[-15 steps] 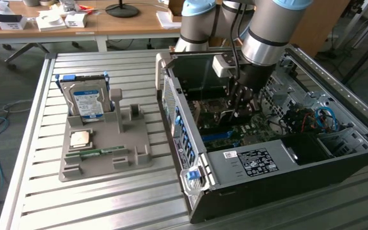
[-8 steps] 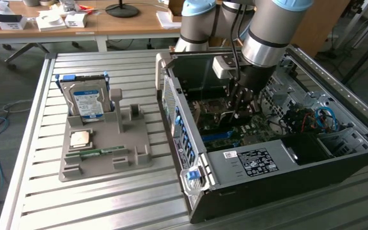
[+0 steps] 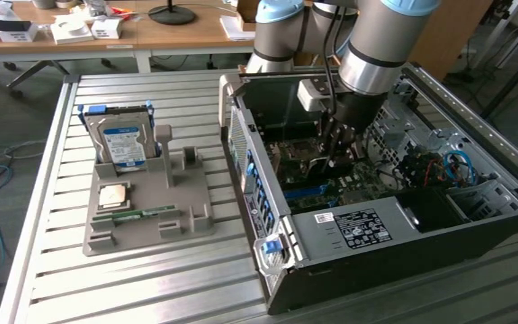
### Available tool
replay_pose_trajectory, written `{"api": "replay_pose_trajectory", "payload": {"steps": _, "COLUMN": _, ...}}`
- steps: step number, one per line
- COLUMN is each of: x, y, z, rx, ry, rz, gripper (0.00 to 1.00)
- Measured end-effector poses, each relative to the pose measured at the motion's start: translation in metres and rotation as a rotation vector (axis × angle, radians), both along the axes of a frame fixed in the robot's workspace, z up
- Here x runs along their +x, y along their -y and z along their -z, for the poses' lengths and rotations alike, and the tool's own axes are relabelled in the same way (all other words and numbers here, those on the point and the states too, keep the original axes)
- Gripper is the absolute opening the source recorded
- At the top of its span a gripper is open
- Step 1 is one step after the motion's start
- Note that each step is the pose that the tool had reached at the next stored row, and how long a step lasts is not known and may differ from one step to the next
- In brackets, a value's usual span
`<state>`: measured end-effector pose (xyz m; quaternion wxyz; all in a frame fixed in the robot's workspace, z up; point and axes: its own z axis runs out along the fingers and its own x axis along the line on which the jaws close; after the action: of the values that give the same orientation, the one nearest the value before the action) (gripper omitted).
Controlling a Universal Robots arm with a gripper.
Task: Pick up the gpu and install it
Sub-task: 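Insert the gpu into the slot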
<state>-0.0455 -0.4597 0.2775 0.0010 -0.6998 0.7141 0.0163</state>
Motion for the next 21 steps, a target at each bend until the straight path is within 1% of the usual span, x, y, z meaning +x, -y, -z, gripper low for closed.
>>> {"api": "replay_pose_trajectory", "payload": {"steps": 7, "x": -0.0007, "y": 0.0004, "z": 0.0, "rx": 0.0, "ry": 0.0001, "rz": 0.0, "gripper": 0.27}}
{"api": "replay_pose_trajectory", "payload": {"steps": 11, "x": -0.0009, "y": 0.0024, "z": 0.0, "rx": 0.0, "ry": 0.0, "rz": 0.0, "gripper": 0.27}}
{"api": "replay_pose_trajectory", "payload": {"steps": 21, "x": -0.0034, "y": 0.0027, "z": 0.0, "rx": 0.0, "ry": 0.0, "rz": 0.0, "gripper": 0.27}}
